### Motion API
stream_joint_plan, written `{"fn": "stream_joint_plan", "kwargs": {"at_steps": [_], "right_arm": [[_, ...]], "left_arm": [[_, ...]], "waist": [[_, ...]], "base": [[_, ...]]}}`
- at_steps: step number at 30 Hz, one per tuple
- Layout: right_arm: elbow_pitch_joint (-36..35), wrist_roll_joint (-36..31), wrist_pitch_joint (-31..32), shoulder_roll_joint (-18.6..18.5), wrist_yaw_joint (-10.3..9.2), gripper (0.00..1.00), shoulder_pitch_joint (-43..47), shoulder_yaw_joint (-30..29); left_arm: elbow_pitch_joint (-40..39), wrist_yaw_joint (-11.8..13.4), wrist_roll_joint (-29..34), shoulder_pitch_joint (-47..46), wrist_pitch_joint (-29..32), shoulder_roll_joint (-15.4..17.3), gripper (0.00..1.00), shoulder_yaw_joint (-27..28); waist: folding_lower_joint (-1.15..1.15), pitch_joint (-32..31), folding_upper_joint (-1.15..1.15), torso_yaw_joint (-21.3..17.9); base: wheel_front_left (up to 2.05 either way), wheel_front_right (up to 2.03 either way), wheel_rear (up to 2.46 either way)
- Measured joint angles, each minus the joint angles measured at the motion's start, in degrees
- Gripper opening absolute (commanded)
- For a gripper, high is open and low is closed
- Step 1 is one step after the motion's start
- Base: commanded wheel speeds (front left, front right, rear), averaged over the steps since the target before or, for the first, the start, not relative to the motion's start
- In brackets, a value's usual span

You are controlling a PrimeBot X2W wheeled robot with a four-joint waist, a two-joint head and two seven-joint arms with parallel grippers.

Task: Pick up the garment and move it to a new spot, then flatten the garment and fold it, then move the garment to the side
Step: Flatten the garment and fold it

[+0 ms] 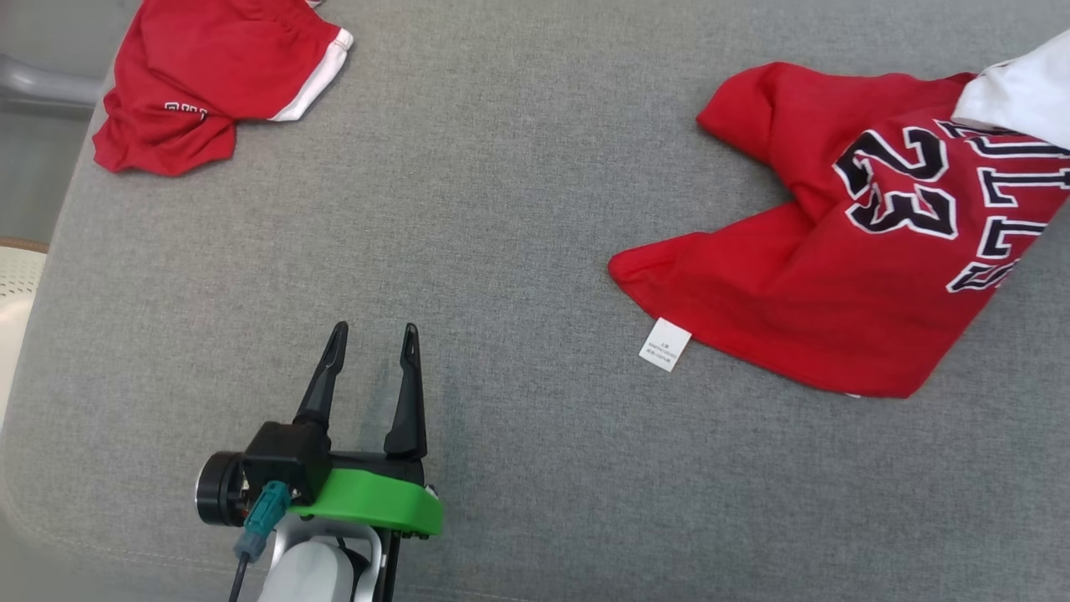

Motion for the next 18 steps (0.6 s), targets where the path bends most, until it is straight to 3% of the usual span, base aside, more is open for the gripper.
{"fn": "stream_joint_plan", "kwargs": {"at_steps": [1, 2, 12, 18], "right_arm": [[0.3, -0.5, 0.0, -0.1, 0.0, 0.85, 0.0, -1.1], [0.7, -0.8, 0.6, -0.2, 0.0, 1.0, 0.1, -2.2], [4.1, -3.5, 1.4, 2.3, 0.0, 1.0, 2.5, -6.7], [3.3, -2.7, -3.1, 5.7, 0.0, 1.0, 4.0, -6.9]], "left_arm": [[0.0, 0.0, 0.2, -0.2, 0.0, 0.0, 1.0, -0.1], [0.0, 0.0, 0.3, -0.3, 0.0, 0.0, 1.0, -0.1], [0.7, -0.2, 0.9, -0.5, 0.0, 0.0, 1.0, 0.0], [0.9, -0.2, 1.2, 0.6, 0.0, 0.0, 1.0, 0.6]], "waist": [[0.0, 0.3, 0.0, 0.0], [0.0, 0.5, 0.0, 0.0], [0.0, -0.3, 0.0, -2.2], [0.0, -2.6, 0.0, -4.4]], "base": [[0.0, 0.0, 0.0], [0.0, 0.0, 0.0], [0.0, 0.0, 0.0], [0.0, 0.0, 0.0]]}}
